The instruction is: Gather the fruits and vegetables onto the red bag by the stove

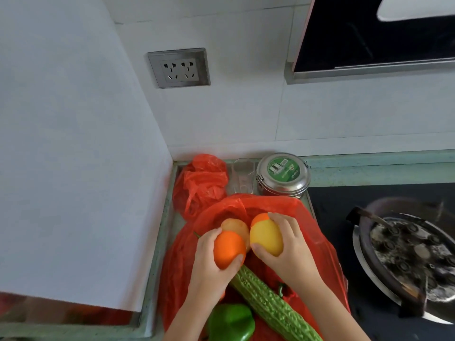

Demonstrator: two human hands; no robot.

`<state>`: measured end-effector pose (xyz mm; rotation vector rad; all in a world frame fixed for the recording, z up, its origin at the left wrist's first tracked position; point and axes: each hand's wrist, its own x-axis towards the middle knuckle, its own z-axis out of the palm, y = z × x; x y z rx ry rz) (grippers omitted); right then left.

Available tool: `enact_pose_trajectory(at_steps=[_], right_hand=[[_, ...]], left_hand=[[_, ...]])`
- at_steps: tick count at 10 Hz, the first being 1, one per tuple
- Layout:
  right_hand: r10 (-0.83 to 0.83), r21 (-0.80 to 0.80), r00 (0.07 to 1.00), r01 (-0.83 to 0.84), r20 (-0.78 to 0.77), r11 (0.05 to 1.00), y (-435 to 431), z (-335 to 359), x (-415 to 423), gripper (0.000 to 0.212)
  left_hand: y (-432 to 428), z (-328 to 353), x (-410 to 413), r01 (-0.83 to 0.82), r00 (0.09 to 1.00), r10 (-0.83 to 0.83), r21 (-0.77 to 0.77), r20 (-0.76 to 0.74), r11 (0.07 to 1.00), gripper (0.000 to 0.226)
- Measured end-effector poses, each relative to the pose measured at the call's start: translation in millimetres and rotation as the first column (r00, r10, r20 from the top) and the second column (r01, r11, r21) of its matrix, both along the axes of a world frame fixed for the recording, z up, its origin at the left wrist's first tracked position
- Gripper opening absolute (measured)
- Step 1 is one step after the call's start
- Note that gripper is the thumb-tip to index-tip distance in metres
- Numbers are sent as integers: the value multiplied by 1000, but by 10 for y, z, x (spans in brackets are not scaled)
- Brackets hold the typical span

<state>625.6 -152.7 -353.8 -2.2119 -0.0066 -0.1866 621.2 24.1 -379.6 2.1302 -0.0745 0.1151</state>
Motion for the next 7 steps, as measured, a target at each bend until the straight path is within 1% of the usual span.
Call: enact_pose_trajectory(at_steps=[2,3,6,7], right_hand=[[68,-67,998,-68,-12,995,25,-54,-44,77],[69,-66,996,-73,-50,995,12,-81,-103,78],[57,-67,997,-60,-58,996,-2,-89,-114,83],[43,-38,997,-46,-65,998,21,-53,-100,83]], left_hand=[[25,-40,35,20,1000,-20,-17,-10,1000,68],[30,-45,5,34,999,-35,-26,-18,999,70],[79,-71,-3,44,999,-43,-26,20,999,75],[88,-48,6,51,999,-50,-52,22,997,73]])
